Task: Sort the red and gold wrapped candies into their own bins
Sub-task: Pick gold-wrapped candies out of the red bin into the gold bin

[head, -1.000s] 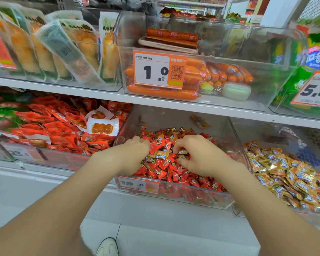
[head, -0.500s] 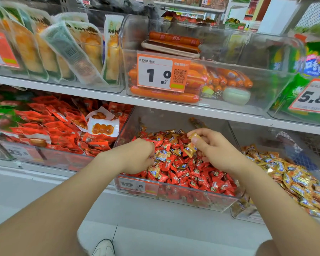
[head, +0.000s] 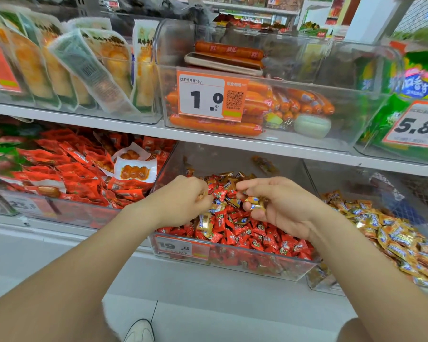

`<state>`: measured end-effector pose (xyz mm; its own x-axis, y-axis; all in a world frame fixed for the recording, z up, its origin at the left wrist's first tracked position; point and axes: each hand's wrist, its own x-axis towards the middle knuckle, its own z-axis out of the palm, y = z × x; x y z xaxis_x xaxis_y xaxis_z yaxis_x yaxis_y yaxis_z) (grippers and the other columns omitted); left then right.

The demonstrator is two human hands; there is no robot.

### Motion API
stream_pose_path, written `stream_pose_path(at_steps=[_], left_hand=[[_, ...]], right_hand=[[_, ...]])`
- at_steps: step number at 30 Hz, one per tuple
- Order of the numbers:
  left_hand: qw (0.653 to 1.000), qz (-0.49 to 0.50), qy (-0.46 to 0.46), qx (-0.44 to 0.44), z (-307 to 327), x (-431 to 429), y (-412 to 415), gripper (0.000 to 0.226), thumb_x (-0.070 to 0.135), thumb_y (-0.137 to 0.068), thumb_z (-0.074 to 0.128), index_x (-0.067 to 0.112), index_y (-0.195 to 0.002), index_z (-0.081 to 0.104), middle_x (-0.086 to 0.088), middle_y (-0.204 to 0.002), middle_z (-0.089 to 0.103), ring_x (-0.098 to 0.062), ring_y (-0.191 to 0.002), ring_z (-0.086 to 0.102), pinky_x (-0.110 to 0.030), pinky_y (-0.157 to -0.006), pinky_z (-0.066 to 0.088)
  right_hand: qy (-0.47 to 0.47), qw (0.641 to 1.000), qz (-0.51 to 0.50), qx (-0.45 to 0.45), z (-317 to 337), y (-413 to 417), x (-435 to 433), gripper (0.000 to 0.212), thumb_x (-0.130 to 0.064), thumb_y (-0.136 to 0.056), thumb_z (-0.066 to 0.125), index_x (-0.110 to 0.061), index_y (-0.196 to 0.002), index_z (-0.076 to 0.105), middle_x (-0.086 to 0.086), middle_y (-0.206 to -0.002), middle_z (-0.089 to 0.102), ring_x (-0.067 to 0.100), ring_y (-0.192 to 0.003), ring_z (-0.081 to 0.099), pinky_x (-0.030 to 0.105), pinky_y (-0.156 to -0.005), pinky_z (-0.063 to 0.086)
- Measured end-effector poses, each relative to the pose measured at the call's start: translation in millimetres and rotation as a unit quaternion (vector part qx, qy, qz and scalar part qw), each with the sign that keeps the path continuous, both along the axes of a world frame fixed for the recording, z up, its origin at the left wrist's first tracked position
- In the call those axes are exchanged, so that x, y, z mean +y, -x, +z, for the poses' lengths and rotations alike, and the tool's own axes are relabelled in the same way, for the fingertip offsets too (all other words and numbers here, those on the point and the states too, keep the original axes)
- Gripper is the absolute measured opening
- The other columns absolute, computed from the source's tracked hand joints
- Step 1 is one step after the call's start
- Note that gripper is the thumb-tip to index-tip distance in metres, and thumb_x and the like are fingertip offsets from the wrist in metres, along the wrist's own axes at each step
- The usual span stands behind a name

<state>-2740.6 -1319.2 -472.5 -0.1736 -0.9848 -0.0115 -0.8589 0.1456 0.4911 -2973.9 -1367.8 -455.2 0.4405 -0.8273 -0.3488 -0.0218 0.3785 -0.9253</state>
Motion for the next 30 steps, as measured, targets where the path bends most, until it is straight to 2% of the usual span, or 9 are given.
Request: stream_pose_path(at_steps=[4, 7, 12, 16, 19, 22, 25, 28, 30], left_hand=[[0.999, -0.017, -0.032, -0.02, 3.4, 1.5, -4.2, 0.03, 0.012, -0.108, 0.042, 0.023, -0.113, 0.069, 0.001, -0.1, 0.071, -0.007, -0.071, 0.065, -0.011, -0.055, 0.044], [0.998, -0.043, -0.042, -0.031, 4.6, 3.3, -3.1, 0.019, 0.033, -0.109, 0.051, 0.024, -0.107, 0.067, 0.012, -0.089, 0.064, -0.006, -0.076, 0.06, -0.018, -0.062, 0.045], [0.992, -0.06, -0.083, -0.079, -0.8, 7.1, -6.3, 0.05, 0.064, -0.081, 0.077, 0.024, -0.107, 0.064, 0.01, -0.089, 0.056, -0.009, -0.083, 0.054, -0.022, -0.063, 0.039], [0.99, -0.062, -0.057, -0.117, -4.2, 4.2, -3.4, 0.056, 0.063, -0.073, 0.086, 0.021, -0.103, 0.062, 0.006, -0.091, 0.059, -0.013, -0.086, 0.056, -0.031, -0.068, 0.049], [0.99, -0.064, -0.048, -0.117, -8.4, 2.2, 1.7, 0.052, 0.06, -0.073, 0.087, 0.023, -0.09, 0.055, 0.003, -0.088, 0.061, -0.016, -0.081, 0.058, -0.042, -0.072, 0.056], [0.988, -0.06, -0.046, -0.132, -10.5, 2.7, 6.2, 0.049, 0.056, -0.08, 0.084, 0.02, -0.089, 0.052, -0.002, -0.087, 0.062, -0.023, -0.082, 0.06, -0.044, -0.072, 0.055], [0.983, -0.067, -0.038, -0.167, -7.6, 4.9, 10.7, 0.043, 0.052, -0.093, 0.072, 0.015, -0.098, 0.051, -0.007, -0.09, 0.059, -0.027, -0.088, 0.057, -0.04, -0.071, 0.051], [0.981, -0.067, -0.051, -0.173, -4.5, 5.7, 12.8, 0.032, 0.038, -0.098, 0.064, 0.01, -0.108, 0.053, -0.009, -0.09, 0.059, -0.031, -0.093, 0.06, -0.043, -0.073, 0.054], [0.985, -0.062, -0.057, -0.15, -3.2, 5.5, 12.8, 0.025, 0.031, -0.095, 0.063, 0.011, -0.108, 0.055, -0.006, -0.082, 0.057, -0.024, -0.079, 0.059, -0.04, -0.067, 0.051]], right_hand=[[-0.029, 0.997, -0.036, 0.064, -1.1, 1.0, -2.4, 0.029, -0.002, -0.097, 0.042, 0.003, -0.112, 0.066, 0.014, -0.083, 0.057, 0.016, -0.054, 0.043, 0.022, -0.039, 0.021], [0.019, 0.991, -0.051, 0.12, -0.6, 2.0, -3.5, 0.023, -0.02, -0.1, 0.043, -0.006, -0.093, 0.061, 0.005, -0.07, 0.047, 0.015, -0.049, 0.035, 0.019, -0.039, 0.016], [0.117, 0.978, -0.049, 0.168, -0.6, 0.1, 0.6, 0.048, -0.053, -0.098, 0.067, -0.014, -0.078, 0.048, 0.008, -0.066, 0.05, 0.019, -0.046, 0.046, 0.022, -0.038, 0.025], [0.21, 0.959, 0.006, 0.188, -2.5, 1.6, 3.5, 0.046, -0.045, -0.099, 0.07, -0.005, -0.077, 0.075, 0.009, -0.078, 0.075, 0.017, -0.057, 0.054, 0.027, -0.046, 0.042], [0.285, 0.922, 0.064, 0.253, -5.8, 8.2, 0.1, 0.026, -0.037, -0.103, 0.066, -0.021, -0.093, 0.083, -0.004, -0.065, 0.066, 0.019, -0.058, 0.051, 0.031, -0.05, 0.043], [0.372, 0.864, 0.099, 0.325, -9.2, 15.2, -6.2, 0.019, -0.041, -0.099, 0.071, -0.029, -0.089, 0.083, -0.019, -0.059, 0.062, 0.013, -0.053, 0.055, 0.025, -0.058, 0.049], [0.423, 0.797, 0.158, 0.4, -8.8, 19.5, -6.6, 0.021, -0.054, -0.081, 0.086, -0.034, -0.085, 0.08, -0.004, -0.058, 0.061, 0.005, -0.052, 0.05, 0.015, -0.057, 0.039], [0.437, 0.747, 0.189, 0.464, -19.3, 17.4, -9.6, 0.035, -0.063, -0.072, 0.088, -0.037, -0.093, 0.08, -0.001, -0.063, 0.064, 0.005, -0.062, 0.053, 0.026, -0.066, 0.048], [0.456, 0.736, 0.177, 0.467, -23.9, 12.3, -10.9, 0.022, -0.059, -0.081, 0.083, -0.037, -0.085, 0.079, -0.002, -0.06, 0.064, 0.008, -0.064, 0.056, 0.033, -0.07, 0.053]])
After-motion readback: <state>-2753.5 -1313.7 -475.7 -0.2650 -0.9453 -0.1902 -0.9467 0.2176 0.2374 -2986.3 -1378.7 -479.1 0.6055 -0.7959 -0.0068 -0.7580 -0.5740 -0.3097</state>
